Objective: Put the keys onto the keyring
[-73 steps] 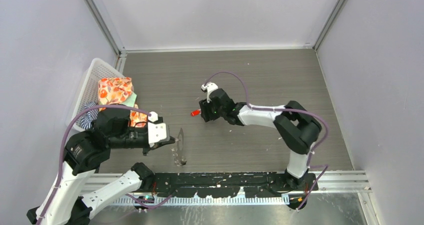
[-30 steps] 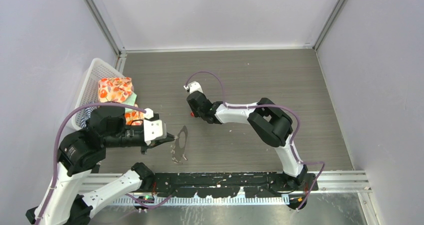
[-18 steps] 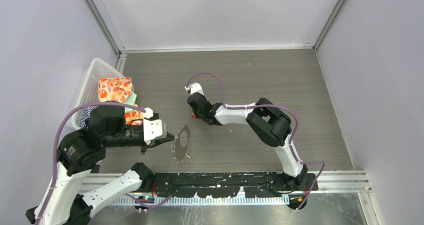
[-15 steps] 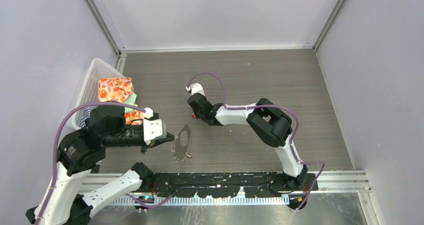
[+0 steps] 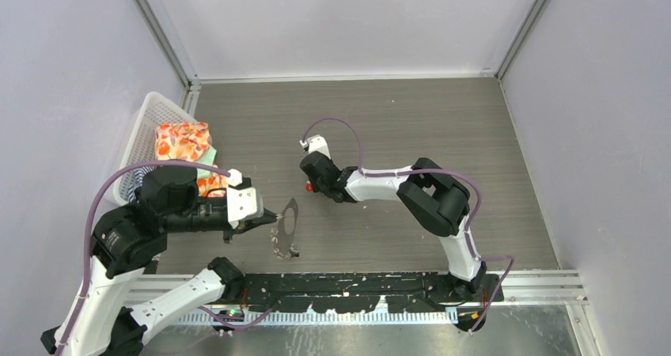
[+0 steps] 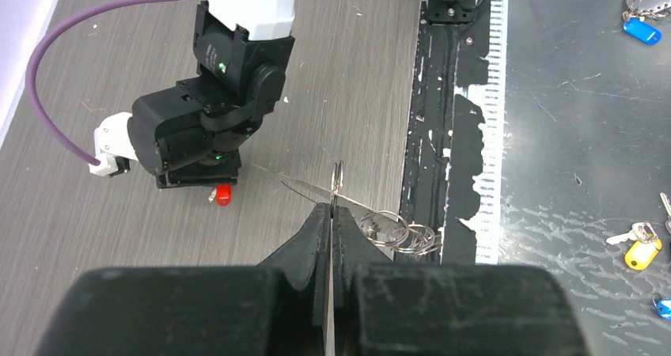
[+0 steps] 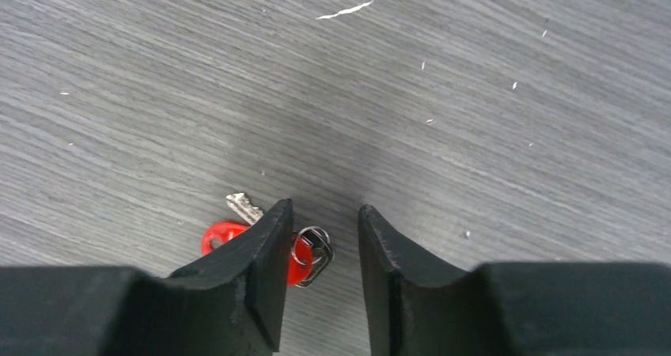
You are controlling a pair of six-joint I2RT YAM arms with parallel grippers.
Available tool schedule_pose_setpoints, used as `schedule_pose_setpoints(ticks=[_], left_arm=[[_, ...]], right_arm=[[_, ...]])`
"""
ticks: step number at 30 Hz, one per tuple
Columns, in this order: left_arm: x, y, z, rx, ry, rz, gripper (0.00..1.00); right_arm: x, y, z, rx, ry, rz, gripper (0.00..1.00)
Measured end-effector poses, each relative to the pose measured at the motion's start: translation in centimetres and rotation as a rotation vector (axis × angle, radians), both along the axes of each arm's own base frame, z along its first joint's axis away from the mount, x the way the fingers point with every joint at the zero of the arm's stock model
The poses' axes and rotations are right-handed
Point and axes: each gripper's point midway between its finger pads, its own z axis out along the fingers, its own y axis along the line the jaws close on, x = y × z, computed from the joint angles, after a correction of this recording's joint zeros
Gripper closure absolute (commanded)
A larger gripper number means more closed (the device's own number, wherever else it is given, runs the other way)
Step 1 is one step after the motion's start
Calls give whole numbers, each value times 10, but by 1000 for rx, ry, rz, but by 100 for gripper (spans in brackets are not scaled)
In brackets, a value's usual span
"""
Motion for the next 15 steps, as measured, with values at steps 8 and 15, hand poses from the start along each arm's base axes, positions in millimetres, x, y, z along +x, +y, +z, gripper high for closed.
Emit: schedule_pose_setpoints(ticks=[8,15], left_arm=[[0,0,0,0,0,0,100],[0,0,0,0,0,0,100]], right_arm=[[-5,4,0,39,-3,-25,86],[-9,-1,0,52,1,-38,99]])
